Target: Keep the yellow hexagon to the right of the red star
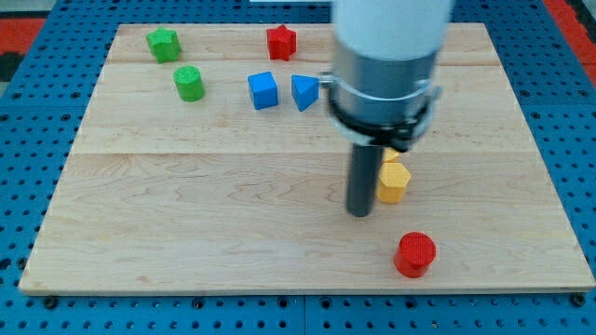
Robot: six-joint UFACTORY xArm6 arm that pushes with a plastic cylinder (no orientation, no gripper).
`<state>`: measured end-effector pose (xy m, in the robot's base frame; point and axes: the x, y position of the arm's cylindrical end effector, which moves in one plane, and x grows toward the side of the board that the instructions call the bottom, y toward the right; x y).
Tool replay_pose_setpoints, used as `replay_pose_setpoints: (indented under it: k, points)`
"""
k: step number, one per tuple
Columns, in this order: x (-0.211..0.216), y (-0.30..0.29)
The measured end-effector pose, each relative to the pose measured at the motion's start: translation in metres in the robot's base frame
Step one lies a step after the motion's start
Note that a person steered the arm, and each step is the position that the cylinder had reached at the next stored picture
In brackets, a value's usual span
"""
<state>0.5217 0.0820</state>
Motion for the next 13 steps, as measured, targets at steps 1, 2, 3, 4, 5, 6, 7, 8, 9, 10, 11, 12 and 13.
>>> replay_pose_setpoints:
  k: [1, 2, 3, 4, 5, 6, 7, 8, 9, 10, 11, 12, 13]
  points:
    - [-0.024, 0.009]
    - [-0.017, 0.076]
    - [-0.013, 0.093]
    - [-0.043, 0.073]
    - [-0.096, 0.055]
    - [-0.091, 0.098]
    - [-0.087, 0.104]
    - [-0.118, 0.107]
    - [-0.165, 0.11]
    - [-0.153, 0.144]
    - [-0.167, 0.147]
    - [-0.205, 0.13]
    - [-0.217, 0.154]
